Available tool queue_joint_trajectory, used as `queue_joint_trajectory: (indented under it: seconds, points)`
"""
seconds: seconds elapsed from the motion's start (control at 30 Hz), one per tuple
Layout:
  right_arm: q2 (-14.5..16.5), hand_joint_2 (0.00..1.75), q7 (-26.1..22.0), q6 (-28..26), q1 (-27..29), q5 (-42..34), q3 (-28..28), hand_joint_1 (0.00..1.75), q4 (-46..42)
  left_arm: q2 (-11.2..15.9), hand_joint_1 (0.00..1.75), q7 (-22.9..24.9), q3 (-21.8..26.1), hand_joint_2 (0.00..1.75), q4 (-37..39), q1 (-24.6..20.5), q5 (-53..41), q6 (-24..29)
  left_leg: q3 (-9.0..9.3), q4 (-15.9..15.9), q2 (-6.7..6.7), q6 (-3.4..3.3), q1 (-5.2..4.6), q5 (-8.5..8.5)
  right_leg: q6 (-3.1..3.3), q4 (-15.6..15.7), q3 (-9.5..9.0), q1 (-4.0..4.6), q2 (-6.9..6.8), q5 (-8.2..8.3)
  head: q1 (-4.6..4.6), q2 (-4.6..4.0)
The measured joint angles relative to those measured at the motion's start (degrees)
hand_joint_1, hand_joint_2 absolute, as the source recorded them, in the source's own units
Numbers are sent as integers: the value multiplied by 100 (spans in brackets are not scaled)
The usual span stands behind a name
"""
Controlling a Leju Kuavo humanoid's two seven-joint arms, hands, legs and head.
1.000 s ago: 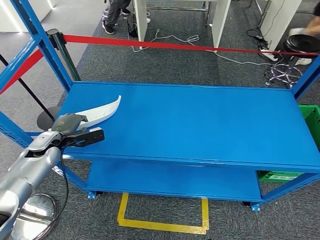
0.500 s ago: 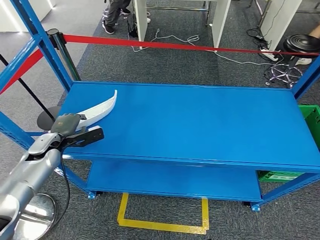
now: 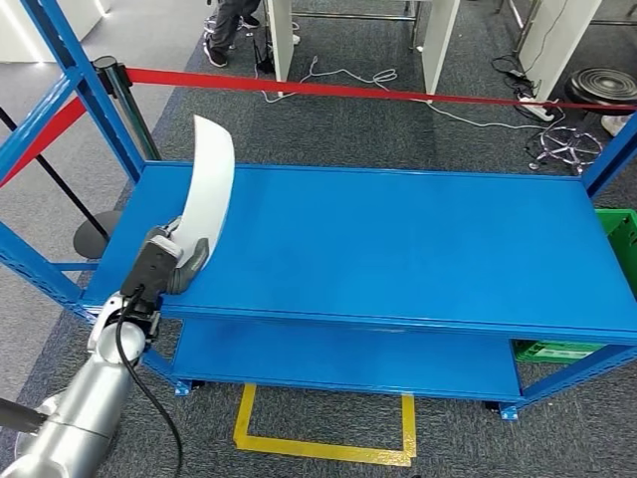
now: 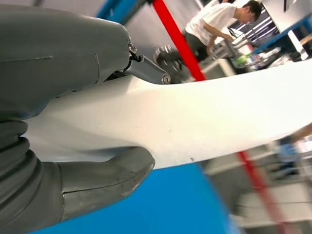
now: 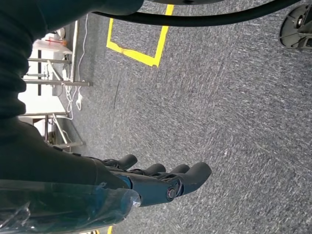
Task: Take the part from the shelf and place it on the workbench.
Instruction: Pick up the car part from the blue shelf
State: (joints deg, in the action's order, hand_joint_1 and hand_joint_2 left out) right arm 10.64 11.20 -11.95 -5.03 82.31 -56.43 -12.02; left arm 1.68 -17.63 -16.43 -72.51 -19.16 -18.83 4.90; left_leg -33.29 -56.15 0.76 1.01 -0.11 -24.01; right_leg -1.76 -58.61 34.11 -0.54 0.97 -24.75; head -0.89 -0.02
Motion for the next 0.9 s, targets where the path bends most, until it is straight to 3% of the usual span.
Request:
queue_joint_trajectory:
  seconds: [0.17, 0.37, 0.67, 0.9]
  points:
    - [13, 175, 52, -117, 3, -75, -3, 0, 0, -488, 175, 362, 159, 175, -654, 271, 1143, 268, 0, 0, 1, -1, -1, 1, -2, 2, 0, -1, -1, 2, 1, 0]
    - [31, 175, 73, -190, 6, -101, -5, 0, 0, -760, 175, 437, 165, 175, -895, 365, 1594, 603, -1, 0, 1, -5, 0, 5, -5, 2, 0, 0, -5, 4, -1, 0]
    - [60, 175, 153, -206, 8, -60, -7, 0, 0, -1001, 175, -556, -148, 175, -1779, 707, 2152, 1366, -6, 0, 2, -8, -1, 3, -6, 7, 0, -1, -7, 4, -1, 0]
    - [66, 175, 170, -187, 7, 12, -5, 0, 0, -1045, 175, -1418, -408, 175, -2456, 1138, 1643, 1793, -6, 0, 3, -11, -1, 0, -8, 8, -1, -1, -9, 3, 0, 0]
